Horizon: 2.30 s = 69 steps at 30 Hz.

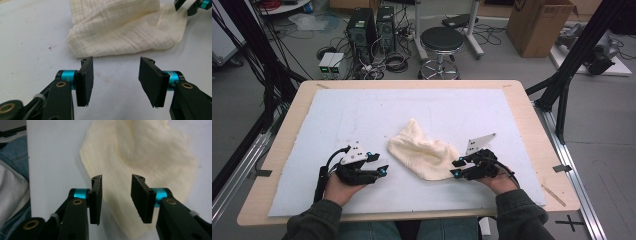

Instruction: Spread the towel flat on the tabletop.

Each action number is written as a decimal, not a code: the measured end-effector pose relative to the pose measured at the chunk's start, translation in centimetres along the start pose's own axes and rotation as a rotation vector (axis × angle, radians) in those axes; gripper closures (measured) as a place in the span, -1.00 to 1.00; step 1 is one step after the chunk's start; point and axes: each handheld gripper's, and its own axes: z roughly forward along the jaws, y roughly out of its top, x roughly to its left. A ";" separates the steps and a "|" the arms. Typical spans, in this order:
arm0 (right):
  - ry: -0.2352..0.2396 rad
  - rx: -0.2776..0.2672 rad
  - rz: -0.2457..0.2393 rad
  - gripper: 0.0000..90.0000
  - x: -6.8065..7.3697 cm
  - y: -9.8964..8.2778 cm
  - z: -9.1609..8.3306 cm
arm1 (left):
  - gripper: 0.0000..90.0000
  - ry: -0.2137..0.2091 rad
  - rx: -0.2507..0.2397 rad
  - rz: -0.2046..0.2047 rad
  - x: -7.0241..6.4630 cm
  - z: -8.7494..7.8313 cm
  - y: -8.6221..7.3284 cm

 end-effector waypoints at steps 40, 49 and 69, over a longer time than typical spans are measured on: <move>-0.045 0.067 -0.021 0.63 -1.1 0.1 2.6 | 0.96 -0.098 0.135 0.134 -0.9 7.9 2.5; 0.003 0.034 -0.088 0.94 0.7 1.4 3.0 | 0.96 -0.076 0.104 0.221 -1.3 2.0 4.7; 0.017 0.051 -0.043 0.53 0.4 2.2 4.5 | 0.95 -0.108 0.170 0.080 2.7 10.4 6.0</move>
